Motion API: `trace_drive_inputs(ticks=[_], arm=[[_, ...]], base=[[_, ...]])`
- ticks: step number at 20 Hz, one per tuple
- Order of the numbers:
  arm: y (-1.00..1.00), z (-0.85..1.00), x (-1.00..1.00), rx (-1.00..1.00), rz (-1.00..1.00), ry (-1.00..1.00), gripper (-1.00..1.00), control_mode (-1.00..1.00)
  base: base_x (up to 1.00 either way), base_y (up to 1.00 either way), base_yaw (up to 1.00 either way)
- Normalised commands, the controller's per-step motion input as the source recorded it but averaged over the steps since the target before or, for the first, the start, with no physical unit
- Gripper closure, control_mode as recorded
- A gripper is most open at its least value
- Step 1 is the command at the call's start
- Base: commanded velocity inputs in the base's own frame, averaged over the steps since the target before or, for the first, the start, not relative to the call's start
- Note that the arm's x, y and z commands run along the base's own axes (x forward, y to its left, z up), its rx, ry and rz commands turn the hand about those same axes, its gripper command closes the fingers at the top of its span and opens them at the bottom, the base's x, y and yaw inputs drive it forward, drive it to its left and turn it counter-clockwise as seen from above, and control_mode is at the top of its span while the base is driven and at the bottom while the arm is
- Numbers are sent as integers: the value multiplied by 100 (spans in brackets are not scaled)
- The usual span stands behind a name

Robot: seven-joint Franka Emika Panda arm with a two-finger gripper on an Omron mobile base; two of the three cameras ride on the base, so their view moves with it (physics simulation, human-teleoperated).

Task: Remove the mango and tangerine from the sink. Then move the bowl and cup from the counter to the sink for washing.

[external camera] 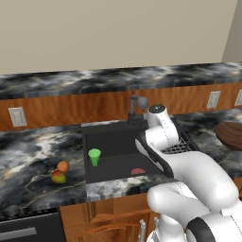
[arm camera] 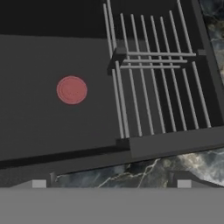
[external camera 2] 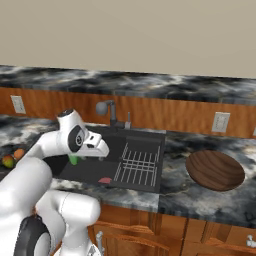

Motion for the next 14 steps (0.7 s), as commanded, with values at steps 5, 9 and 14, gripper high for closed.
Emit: trace_drive_inputs(ticks=[5,9,14], arm=[[-44,12,-13,0,0,-1,-100,-100],[-44,12,-12,0,0,-4,-100,-100],[-43,12,-9,0,0,-1,-100,-100]], base=[[0,0,0],[0,0,0],[0,0,0]])
